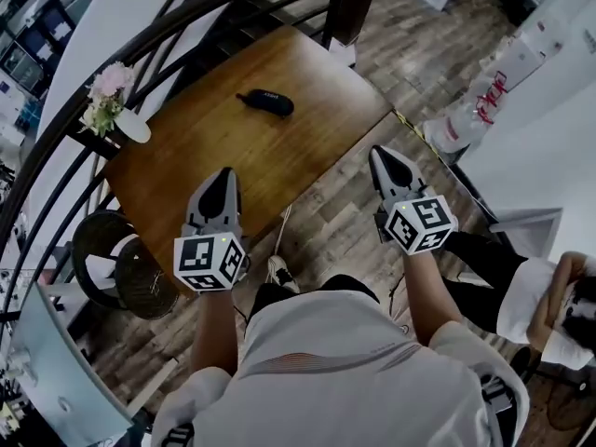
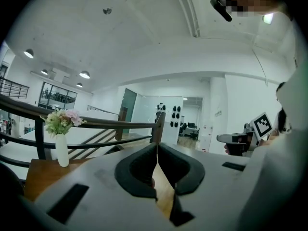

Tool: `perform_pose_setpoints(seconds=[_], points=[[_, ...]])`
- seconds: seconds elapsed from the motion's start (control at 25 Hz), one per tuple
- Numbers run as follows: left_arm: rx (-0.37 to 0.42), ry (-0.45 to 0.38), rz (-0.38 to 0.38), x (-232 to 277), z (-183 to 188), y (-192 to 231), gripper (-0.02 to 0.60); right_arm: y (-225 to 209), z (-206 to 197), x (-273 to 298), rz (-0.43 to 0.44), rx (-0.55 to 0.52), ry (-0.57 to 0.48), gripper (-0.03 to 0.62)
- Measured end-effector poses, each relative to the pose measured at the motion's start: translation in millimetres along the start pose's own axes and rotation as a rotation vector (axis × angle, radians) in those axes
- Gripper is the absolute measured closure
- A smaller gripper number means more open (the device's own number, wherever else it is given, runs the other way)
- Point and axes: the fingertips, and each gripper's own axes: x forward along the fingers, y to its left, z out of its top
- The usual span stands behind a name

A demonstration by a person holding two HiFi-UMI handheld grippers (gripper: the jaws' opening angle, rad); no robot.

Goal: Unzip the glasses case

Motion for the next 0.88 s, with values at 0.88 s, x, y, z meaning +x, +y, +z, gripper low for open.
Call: perform_pose_setpoints(seconds=[0.88], points=[[-0.016, 0.073, 0.104, 123, -14, 2, 0.563, -92, -9, 123, 0.143, 0.033, 0.057, 0.543]])
